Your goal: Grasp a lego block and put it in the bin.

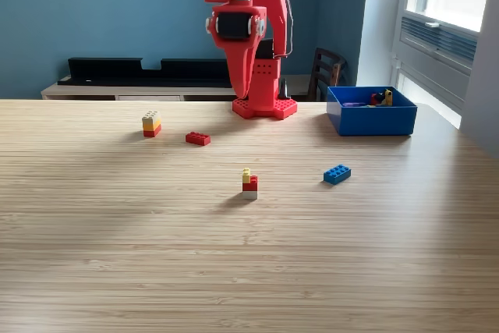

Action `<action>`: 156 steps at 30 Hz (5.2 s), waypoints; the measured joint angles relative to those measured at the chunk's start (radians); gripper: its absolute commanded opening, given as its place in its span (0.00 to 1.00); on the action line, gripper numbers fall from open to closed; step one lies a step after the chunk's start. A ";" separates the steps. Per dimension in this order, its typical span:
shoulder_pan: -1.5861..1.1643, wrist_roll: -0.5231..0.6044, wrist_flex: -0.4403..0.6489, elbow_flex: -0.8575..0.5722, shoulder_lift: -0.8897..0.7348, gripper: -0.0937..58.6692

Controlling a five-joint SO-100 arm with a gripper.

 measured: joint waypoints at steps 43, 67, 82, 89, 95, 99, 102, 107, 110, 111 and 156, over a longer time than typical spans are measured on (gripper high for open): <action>0.035 -0.098 -0.227 0.169 0.000 0.14; -0.066 -0.166 -0.232 -0.074 -0.322 0.41; -0.095 -0.176 -0.232 -0.172 -0.440 0.43; -0.106 -0.176 -0.233 -0.183 -0.488 0.42; -0.106 -0.175 -0.233 -0.242 -0.537 0.39; -0.106 -0.164 -0.233 -0.273 -0.574 0.34; -0.106 -0.164 -0.233 -0.291 -0.595 0.29; -0.106 -0.164 -0.233 -0.296 -0.614 0.23; -0.106 -0.158 -0.233 -0.296 -0.615 0.19; -0.106 -0.153 -0.233 -0.296 -0.615 0.18; -0.591 0.160 0.095 -0.175 -0.164 0.00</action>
